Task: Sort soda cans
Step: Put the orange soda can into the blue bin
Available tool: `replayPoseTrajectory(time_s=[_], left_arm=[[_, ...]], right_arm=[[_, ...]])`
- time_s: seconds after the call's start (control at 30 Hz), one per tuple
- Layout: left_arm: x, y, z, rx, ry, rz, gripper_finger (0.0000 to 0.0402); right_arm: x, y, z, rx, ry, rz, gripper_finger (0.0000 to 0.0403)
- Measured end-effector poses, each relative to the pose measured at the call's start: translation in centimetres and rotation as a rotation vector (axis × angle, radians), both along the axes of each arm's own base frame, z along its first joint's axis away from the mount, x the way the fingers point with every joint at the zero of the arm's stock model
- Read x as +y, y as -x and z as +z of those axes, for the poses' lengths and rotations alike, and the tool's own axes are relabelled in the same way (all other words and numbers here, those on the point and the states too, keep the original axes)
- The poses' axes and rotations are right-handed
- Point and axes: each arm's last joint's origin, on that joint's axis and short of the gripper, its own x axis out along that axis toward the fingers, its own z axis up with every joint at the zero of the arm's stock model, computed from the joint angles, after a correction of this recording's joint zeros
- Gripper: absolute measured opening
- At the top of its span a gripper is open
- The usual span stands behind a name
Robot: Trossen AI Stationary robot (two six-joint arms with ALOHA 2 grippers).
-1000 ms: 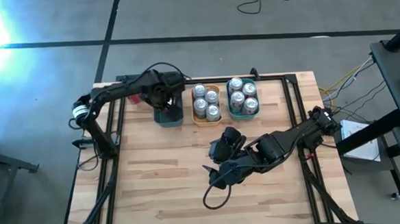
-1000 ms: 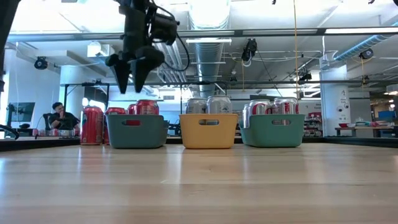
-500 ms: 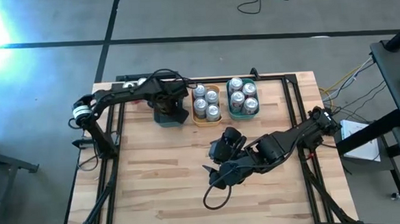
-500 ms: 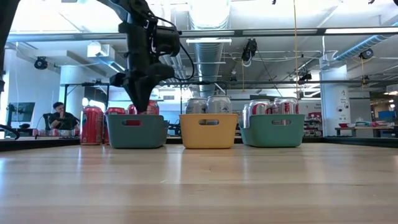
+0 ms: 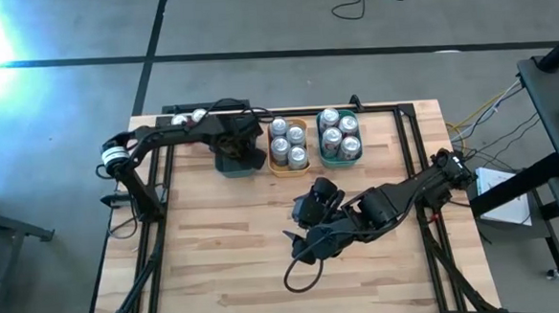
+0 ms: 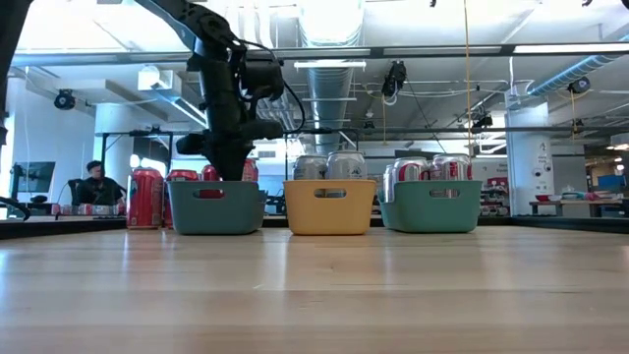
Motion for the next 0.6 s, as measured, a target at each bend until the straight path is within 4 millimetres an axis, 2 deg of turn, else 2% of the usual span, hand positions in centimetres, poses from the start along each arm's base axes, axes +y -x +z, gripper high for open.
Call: replayPoseTrajectory(time_s=[0.23,0.4,0.6], left_arm=[[-0.3,0.2,-0.5,-0.003,0.054,0.006,0.0003],[-0.5,0.3,-0.8,0.011,0.031,0.035,0.0003],[0.4,1.2,-2.3,0.004,0.026,0.136,0.0003]], right_arm=[[0.1,0.1,0.0,-0.003,-0.009,-0.002,0.0379],[0.2,0.2,0.0,-0.007,-0.022,-0.013,0.0380],[0.4,0.3,0.0,-0.005,-0.026,-0.014,0.0380]])
